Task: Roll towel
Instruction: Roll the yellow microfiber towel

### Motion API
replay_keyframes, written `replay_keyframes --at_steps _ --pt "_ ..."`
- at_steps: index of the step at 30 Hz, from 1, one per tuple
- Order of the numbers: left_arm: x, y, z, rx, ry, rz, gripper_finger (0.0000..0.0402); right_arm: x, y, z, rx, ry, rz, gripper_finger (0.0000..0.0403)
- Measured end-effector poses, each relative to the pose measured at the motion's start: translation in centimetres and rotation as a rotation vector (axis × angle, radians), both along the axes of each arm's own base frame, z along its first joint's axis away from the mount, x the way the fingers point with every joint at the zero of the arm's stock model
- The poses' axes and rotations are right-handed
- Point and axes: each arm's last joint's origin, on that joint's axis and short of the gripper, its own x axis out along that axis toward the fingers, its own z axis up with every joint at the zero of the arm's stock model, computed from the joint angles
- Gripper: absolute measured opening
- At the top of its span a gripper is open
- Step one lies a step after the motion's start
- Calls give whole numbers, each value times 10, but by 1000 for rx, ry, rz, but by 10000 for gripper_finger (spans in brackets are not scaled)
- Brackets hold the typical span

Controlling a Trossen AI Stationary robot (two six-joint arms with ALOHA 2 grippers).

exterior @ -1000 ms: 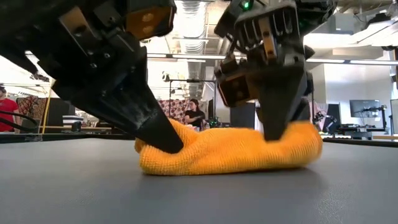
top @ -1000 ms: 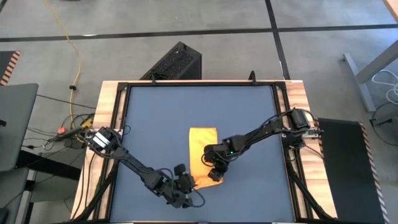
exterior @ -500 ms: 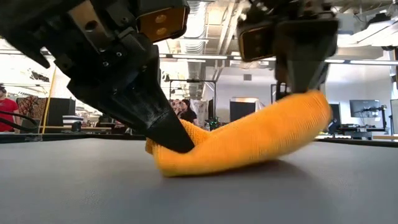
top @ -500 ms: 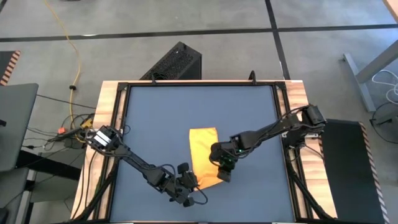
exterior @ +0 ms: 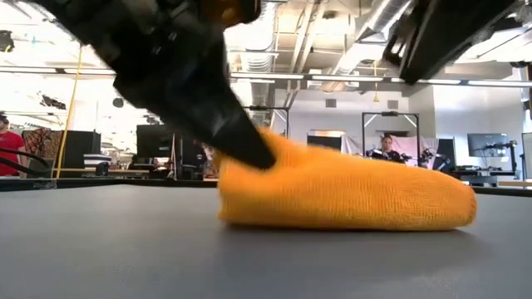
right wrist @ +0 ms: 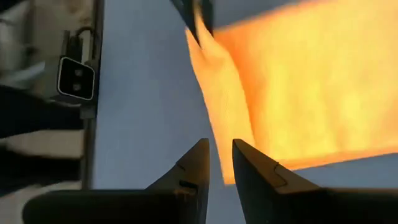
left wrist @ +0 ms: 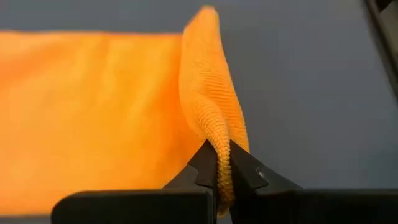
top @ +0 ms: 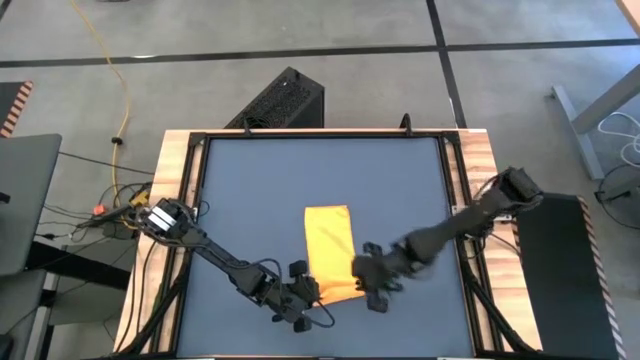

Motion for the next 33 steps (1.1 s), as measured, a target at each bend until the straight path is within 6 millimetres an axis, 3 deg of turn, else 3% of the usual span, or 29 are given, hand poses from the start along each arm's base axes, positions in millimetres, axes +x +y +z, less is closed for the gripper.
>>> replay_keyframes --at_steps 4,9,15,22,33 --pt "6 6 11 -39 -26 -75 0 -20 31 4 -223 -145 25 97" --pt "15 14 1 -175 16 -163 0 -27 54 -19 -393 -144 157 111" --pt "23 14 -18 -366 63 -185 0 -19 63 -36 -392 -152 163 166" --pt "25 13 -24 -459 99 -202 0 -20 63 -40 -540 -148 337 227" --pt "16 15 -34 -565 42 -157 0 -8 77 -81 -675 -149 539 217"
